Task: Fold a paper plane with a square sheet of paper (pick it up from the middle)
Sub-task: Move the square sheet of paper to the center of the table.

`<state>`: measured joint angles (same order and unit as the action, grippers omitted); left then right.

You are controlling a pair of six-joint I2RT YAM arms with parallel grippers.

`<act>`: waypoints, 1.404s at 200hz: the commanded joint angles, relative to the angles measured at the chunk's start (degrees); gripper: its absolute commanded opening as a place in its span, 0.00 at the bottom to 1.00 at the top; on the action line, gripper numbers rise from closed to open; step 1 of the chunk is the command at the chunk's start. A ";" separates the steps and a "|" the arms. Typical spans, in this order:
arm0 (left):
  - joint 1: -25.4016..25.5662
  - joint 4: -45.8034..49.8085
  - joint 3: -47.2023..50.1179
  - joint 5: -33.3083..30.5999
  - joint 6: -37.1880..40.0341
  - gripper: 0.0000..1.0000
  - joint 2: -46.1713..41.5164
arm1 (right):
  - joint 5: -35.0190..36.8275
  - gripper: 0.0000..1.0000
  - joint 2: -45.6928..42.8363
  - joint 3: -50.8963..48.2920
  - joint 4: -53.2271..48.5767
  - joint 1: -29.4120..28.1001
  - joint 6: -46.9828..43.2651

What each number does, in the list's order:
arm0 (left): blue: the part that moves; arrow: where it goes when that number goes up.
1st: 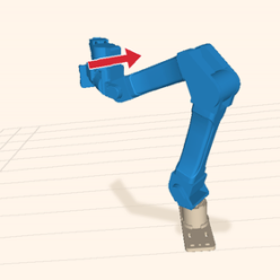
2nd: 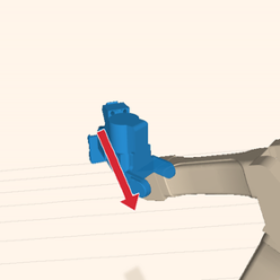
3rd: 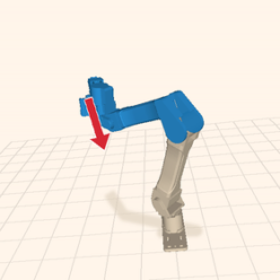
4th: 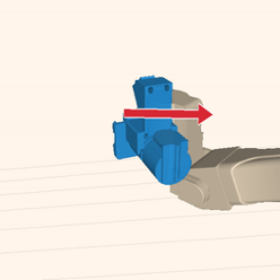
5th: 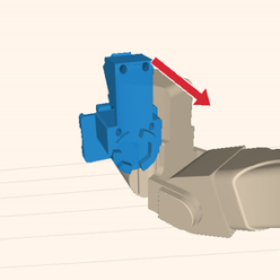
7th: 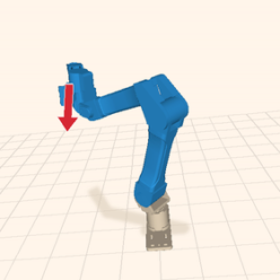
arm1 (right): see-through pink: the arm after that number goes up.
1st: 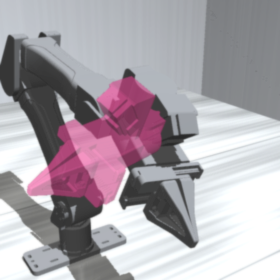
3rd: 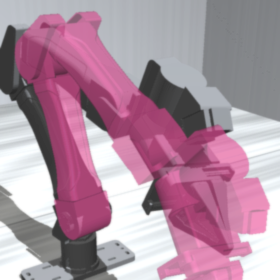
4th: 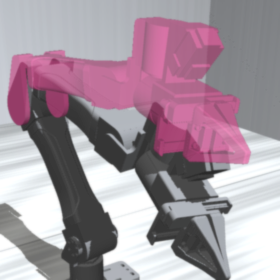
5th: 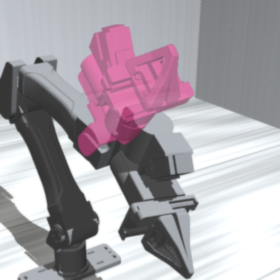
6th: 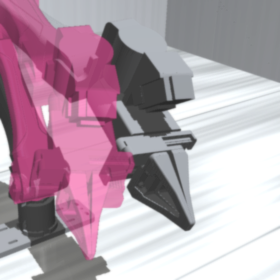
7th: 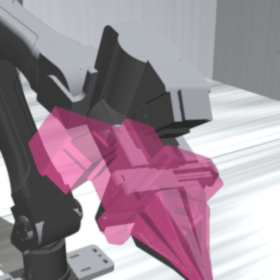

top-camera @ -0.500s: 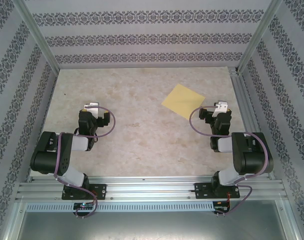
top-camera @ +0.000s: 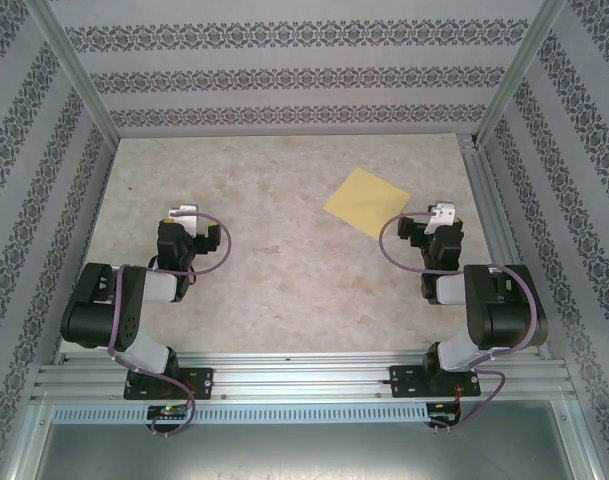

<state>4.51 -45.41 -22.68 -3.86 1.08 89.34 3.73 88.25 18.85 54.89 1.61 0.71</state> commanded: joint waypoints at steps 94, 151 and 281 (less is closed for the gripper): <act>-1.00 11.04 -3.32 -1.47 -1.92 1.00 -10.54 | 1.33 0.98 -11.00 14.25 -33.37 -0.64 4.49; -2.36 35.72 -13.03 -0.98 -23.72 1.00 -20.32 | -24.68 0.98 -3.74 35.61 -57.30 -1.09 30.23; -2.05 48.03 -18.69 25.13 -30.57 1.00 -15.65 | -21.81 0.98 38.87 77.11 -80.82 -17.90 34.53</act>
<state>2.63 -0.78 -40.16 18.22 -29.26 75.46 -20.84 124.70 92.66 -21.08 -15.38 34.06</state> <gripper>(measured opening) 0.997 0.980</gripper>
